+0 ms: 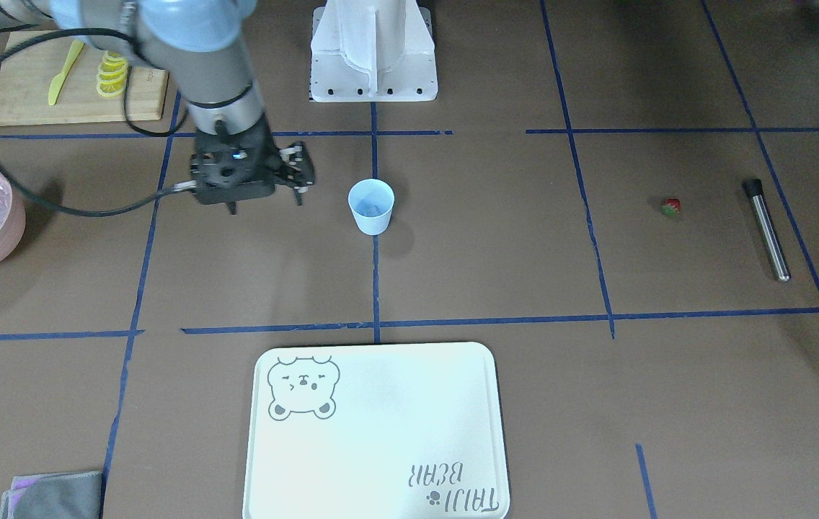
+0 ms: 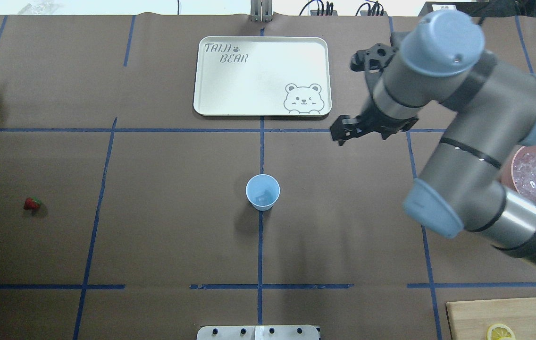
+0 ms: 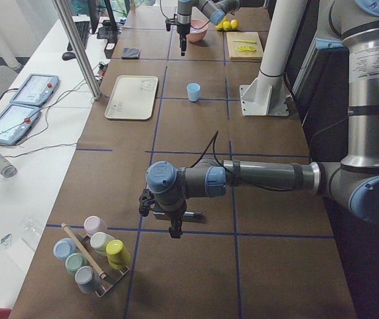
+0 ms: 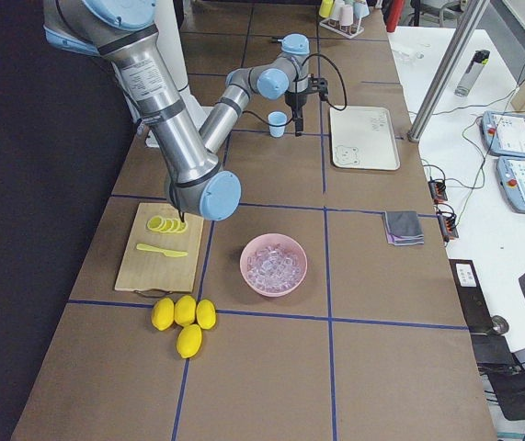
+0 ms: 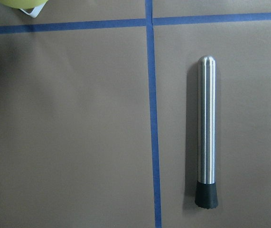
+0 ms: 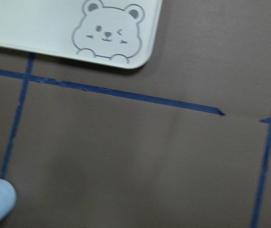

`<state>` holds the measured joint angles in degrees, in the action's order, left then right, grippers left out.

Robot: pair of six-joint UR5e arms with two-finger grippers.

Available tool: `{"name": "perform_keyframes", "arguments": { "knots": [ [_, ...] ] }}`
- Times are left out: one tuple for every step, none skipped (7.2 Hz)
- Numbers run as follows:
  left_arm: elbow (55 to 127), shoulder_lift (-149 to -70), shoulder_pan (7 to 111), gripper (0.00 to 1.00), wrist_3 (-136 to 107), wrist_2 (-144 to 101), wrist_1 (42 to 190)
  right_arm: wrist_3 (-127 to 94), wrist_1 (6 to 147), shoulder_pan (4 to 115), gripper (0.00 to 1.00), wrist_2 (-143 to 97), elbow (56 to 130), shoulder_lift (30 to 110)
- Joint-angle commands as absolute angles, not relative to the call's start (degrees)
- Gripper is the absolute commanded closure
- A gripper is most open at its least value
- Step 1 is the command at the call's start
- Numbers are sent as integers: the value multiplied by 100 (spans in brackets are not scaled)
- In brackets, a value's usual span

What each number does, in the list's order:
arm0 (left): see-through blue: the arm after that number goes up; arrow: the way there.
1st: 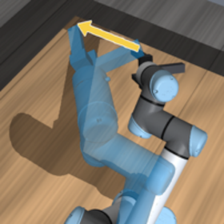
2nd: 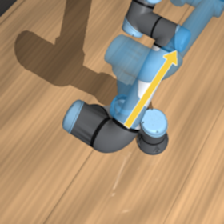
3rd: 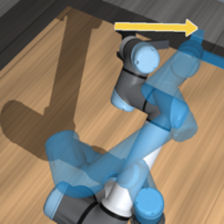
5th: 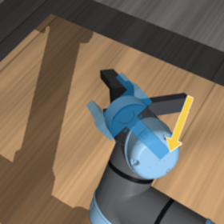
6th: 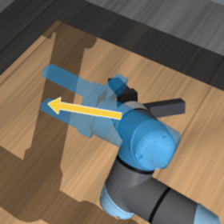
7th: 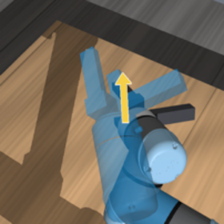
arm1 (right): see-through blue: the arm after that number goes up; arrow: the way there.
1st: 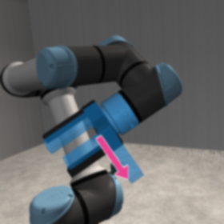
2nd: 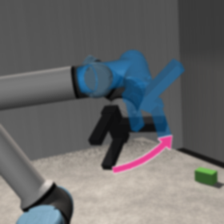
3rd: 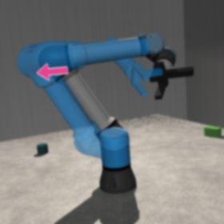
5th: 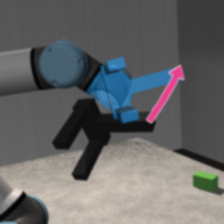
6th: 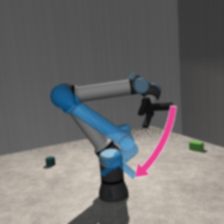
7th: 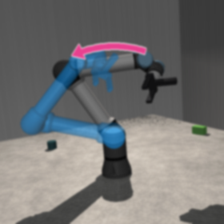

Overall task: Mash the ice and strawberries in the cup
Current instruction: 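Return the right gripper to the pink bowl and grasp another ice cube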

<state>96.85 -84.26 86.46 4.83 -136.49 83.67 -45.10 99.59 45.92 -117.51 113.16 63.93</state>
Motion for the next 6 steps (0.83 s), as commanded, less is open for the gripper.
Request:
{"name": "perform_keyframes", "arguments": {
  "knots": [
    [9694, -8420, 8640, 0, 483, -13649, 8358, -1808, 9905, 5900, 1, -12522, 11663, 7877],
    [9686, -8420, 8640, 0, 483, -13658, 8358, -888, 9888, 6437, 1, -12925, 11628, 8362],
    [9694, -8420, 8631, 0, 483, -13658, 8358, -244, 9879, 6790, 1, -13146, 11567, 8654],
    [9694, -8420, 8640, 0, 483, -13658, 8358, 172, 9879, 6872, 1, -13166, 11514, 8883],
    [9703, -8420, 8631, 0, 483, -13658, 8358, 193, 9801, 6873, 1, -13157, 11409, 8921],
    [9712, -8420, 8631, 0, 483, -13658, 8358, 167, 9043, 6873, 1, -13149, 11060, 9138]
  ]
}}
